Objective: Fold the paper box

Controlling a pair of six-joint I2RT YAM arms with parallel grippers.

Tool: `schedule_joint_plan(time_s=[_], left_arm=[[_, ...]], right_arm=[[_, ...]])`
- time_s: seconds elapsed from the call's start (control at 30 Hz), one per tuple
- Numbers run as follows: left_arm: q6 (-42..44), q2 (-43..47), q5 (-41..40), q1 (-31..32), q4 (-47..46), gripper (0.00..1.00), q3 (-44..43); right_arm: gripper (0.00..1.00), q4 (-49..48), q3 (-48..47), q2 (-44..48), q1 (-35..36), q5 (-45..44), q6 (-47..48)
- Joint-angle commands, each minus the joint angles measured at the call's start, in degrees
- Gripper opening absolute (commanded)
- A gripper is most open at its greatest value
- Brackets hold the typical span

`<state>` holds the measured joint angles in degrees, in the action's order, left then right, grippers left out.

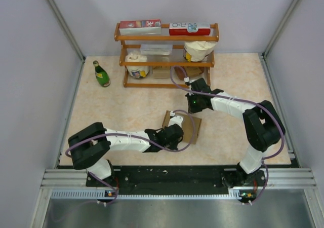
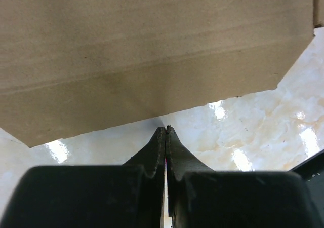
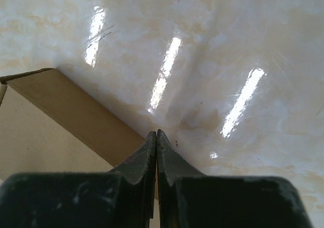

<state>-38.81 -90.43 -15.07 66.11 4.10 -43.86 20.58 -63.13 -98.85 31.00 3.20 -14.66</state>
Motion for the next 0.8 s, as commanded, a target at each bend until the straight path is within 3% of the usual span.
schedule_joint_plan(time_s=[0.0, 0.77], left_arm=[[1.2, -1.2, -2.7, -0.6, 1.0, 0.0, -3.0], [4.4, -4.2, -3.5, -2.7, -2.3, 0.0, -6.5]], right_arm=[[0.0, 0.1, -0.2, 0.6, -0.3, 5.0, 1.7], [0.0, 2.1, 5.7, 4.8, 1.8, 11.5, -3.0]])
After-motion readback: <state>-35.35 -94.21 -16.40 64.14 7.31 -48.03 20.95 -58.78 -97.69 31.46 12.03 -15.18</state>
